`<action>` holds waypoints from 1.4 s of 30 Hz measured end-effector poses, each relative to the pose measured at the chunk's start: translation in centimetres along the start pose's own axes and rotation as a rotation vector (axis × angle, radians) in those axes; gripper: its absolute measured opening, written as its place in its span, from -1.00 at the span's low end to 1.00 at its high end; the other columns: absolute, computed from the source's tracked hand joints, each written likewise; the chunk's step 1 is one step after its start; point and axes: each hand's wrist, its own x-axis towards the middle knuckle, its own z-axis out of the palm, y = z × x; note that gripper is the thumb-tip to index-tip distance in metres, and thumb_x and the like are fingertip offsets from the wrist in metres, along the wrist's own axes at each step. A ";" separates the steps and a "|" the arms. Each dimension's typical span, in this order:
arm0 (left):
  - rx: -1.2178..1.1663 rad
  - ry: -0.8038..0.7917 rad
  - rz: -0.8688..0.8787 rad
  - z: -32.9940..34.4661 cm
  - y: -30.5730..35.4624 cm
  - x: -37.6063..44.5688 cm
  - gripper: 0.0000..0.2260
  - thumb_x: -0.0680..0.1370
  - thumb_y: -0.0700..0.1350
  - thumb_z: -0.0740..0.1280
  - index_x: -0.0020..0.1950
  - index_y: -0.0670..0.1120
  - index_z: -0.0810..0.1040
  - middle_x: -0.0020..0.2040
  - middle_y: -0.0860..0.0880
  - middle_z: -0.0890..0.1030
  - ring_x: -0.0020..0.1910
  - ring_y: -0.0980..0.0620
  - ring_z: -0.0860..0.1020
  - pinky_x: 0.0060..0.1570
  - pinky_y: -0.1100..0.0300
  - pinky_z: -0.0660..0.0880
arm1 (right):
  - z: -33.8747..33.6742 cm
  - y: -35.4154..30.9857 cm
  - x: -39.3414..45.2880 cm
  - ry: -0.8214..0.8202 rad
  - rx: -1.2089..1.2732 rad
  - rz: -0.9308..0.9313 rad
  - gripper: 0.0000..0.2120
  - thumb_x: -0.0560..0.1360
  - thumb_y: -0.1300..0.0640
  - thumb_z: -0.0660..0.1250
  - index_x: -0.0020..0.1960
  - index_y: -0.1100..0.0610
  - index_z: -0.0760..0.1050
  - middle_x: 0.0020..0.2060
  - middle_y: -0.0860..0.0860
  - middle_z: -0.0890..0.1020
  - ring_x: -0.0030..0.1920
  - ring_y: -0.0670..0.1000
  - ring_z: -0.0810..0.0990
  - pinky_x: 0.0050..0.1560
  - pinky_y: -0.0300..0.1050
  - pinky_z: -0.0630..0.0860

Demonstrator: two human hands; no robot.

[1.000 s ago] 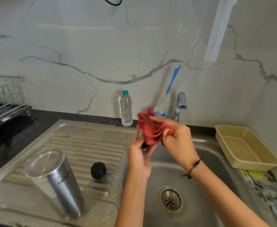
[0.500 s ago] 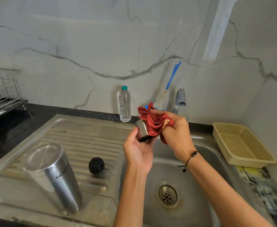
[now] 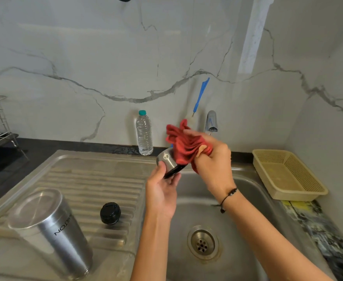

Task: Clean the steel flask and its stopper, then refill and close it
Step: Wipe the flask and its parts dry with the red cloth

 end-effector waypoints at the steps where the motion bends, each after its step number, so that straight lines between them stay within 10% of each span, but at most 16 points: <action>1: -0.009 -0.012 0.001 0.0 0.0 0.0 -0.85 0.45 -0.20 0.27 -0.04 -0.17 0.58 -0.16 -0.10 0.63 -0.14 0.00 0.58 -0.10 0.21 0.51 | 0.3 -0.3 -0.6 -0.047 -0.108 -0.094 -0.56 0.36 0.38 0.17 0.05 0.00 0.63 0.05 0.00 0.67 -0.10 -0.25 0.61 -0.06 -0.35 0.50; 5: -0.070 -0.070 -0.006 -0.1 0.4 0.0 -0.73 0.36 -0.27 0.19 -0.22 -0.18 0.70 -0.18 -0.13 0.67 -0.14 -0.03 0.61 -0.02 0.19 0.49 | 1.6 0.3 -2.3 -0.168 -0.370 -0.263 -0.47 0.29 0.06 0.05 0.15 0.07 0.60 0.23 0.05 0.55 0.30 -0.04 0.46 0.31 -0.16 0.38; 10: -0.123 -0.109 -0.001 -0.3 0.2 -0.4 -0.69 0.54 -0.18 0.14 -0.10 -0.14 0.70 -0.11 -0.12 0.68 -0.16 -0.01 0.63 -0.17 0.21 0.57 | 1.2 -0.8 -1.1 -0.130 -0.341 -0.149 -0.56 0.31 0.26 0.17 0.11 0.07 0.62 0.14 0.00 0.62 0.13 -0.05 0.58 0.17 -0.37 0.39; 18: -0.181 -0.136 -0.056 -0.6 -0.1 -0.4 -0.66 0.46 -0.04 0.24 0.06 -0.21 0.66 0.06 -0.24 0.63 0.04 -0.17 0.59 0.18 -0.05 0.43 | 0.7 -0.2 0.1 -0.099 -0.222 0.121 -0.56 0.41 0.41 0.16 0.07 0.04 0.64 -0.05 0.00 0.70 0.02 -0.04 0.62 0.15 -0.15 0.50; 28: 0.475 -0.046 -0.030 -1.0 0.7 -0.2 -0.48 0.50 0.20 0.15 0.23 -0.17 0.52 0.02 -0.14 0.64 -0.04 -0.05 0.56 0.08 0.05 0.50 | 0.9 0.8 -1.0 -0.094 -0.358 0.011 -0.51 0.38 0.42 0.19 0.19 0.05 0.57 0.00 0.03 0.68 -0.02 0.00 0.62 0.03 -0.44 0.42; 36: 0.264 0.028 0.038 -1.2 0.8 0.1 -0.79 0.62 -0.12 0.21 0.07 -0.20 0.58 -0.07 -0.15 0.62 -0.09 0.00 0.57 -0.06 0.18 0.54 | 1.7 0.5 -1.2 -0.105 -0.361 -0.151 -0.54 0.33 0.30 0.18 0.16 0.07 0.59 0.15 0.01 0.61 0.16 -0.08 0.56 0.15 -0.55 0.31; 42: 0.146 -0.001 0.031 -2.0 1.2 -0.3 -0.79 0.57 -0.24 0.16 0.00 -0.19 0.60 -0.14 -0.10 0.69 -0.13 0.03 0.63 -0.18 0.28 0.59 | 2.6 1.2 -2.4 -0.210 -0.463 -0.292 -0.54 0.33 0.15 0.15 0.17 0.10 0.58 0.25 0.04 0.54 0.25 -0.03 0.51 0.19 -0.22 0.45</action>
